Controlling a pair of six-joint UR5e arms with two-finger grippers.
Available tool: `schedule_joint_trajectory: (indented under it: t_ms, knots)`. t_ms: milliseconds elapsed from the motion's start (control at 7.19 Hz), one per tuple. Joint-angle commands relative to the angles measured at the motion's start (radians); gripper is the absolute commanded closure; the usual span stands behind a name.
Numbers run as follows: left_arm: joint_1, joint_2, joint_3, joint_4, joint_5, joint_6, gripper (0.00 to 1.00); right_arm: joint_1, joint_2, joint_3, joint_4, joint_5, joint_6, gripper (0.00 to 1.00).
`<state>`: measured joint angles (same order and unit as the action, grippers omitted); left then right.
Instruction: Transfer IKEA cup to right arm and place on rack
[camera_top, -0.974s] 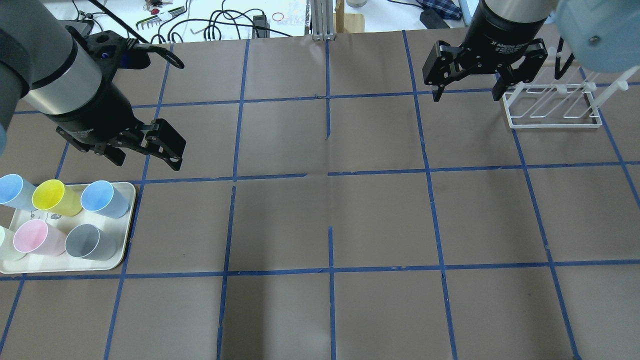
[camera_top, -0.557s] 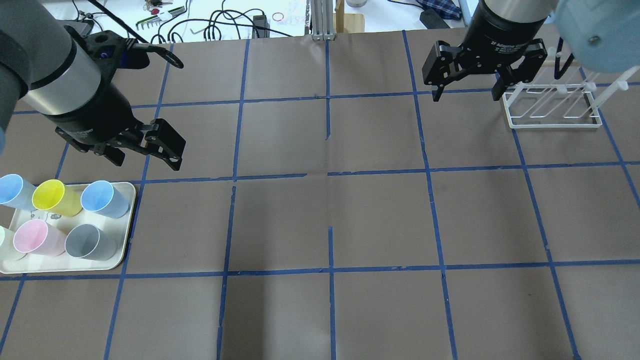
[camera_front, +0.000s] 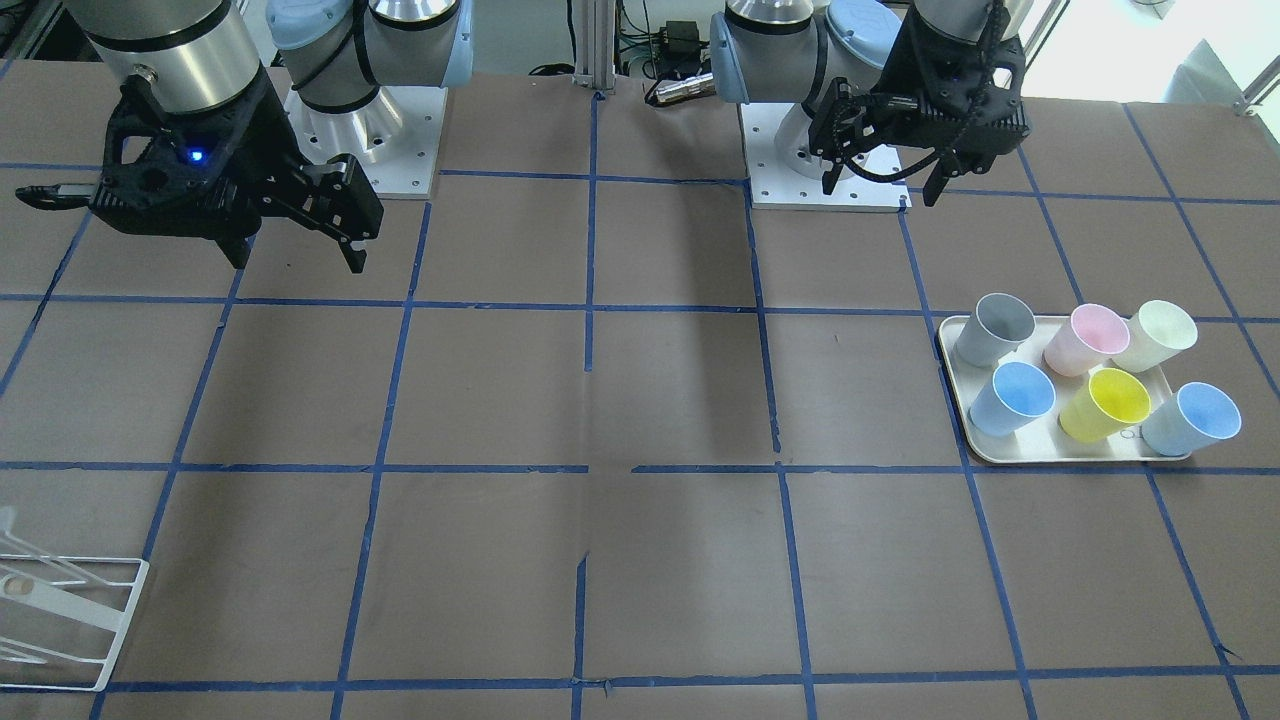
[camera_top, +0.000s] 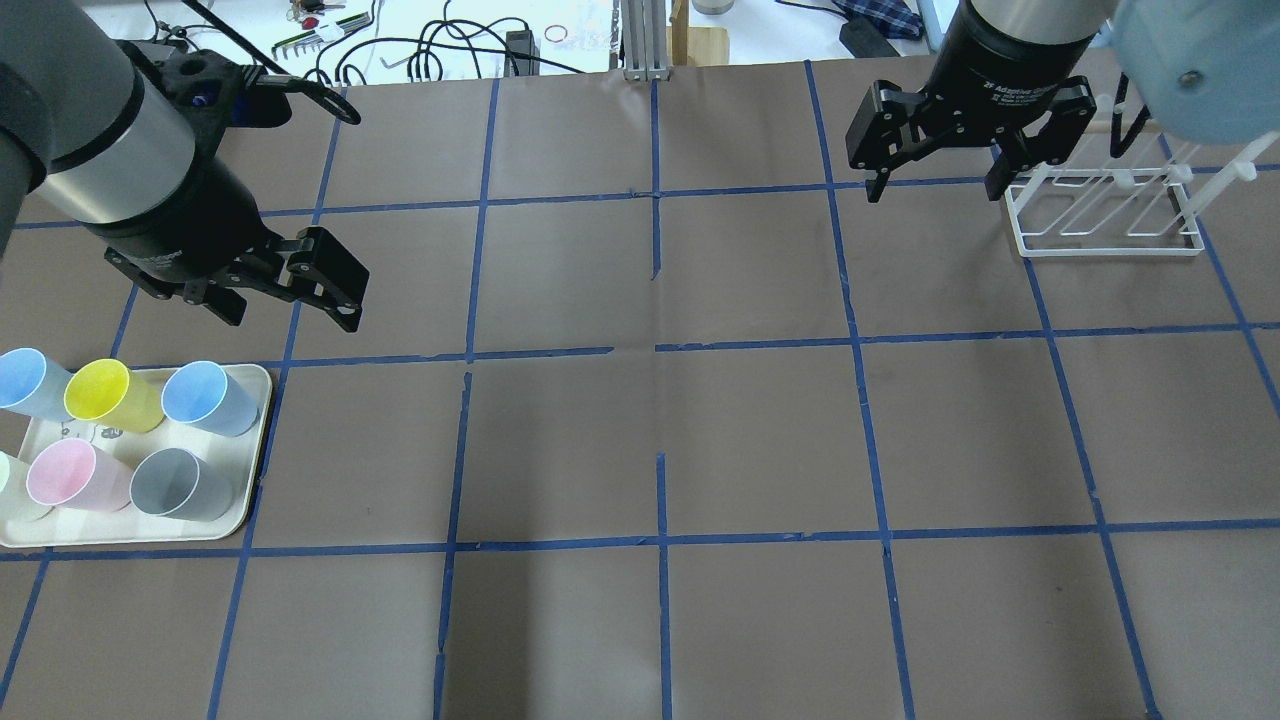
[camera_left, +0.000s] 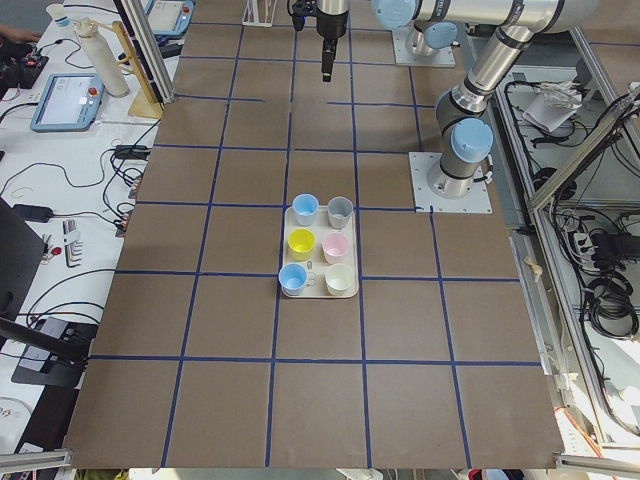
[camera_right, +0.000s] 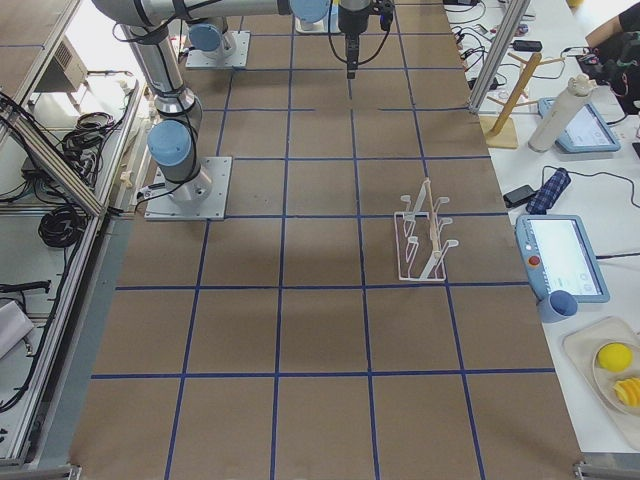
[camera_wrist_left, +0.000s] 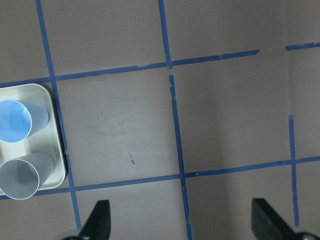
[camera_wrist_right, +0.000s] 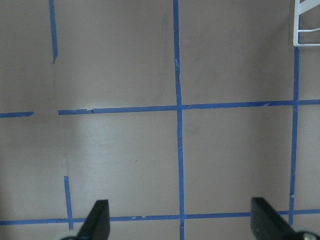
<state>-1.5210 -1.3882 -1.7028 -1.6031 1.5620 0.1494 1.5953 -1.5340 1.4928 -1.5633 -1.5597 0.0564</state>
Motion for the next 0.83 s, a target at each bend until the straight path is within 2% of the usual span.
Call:
schedule_joint_trajectory:
  t_ms: [0, 278, 417, 696]
  knots:
    - [0.001, -0.002, -0.009, 0.021, 0.001, -0.030, 0.00, -0.006, 0.002, -0.002, 0.002, -0.003, -0.004, 0.00]
    - [0.071, -0.044, -0.038, 0.029, 0.001, 0.013, 0.00, -0.020, 0.003, -0.003, -0.001, -0.008, -0.027, 0.00]
    - [0.129, -0.061, -0.044, 0.088, 0.006, 0.094, 0.00, -0.046, 0.003, -0.009, 0.000, -0.008, -0.068, 0.00]
    - [0.293, -0.109, -0.044, 0.120, 0.007, 0.427, 0.00, -0.136, 0.000, -0.013, 0.000, -0.005, -0.194, 0.00]
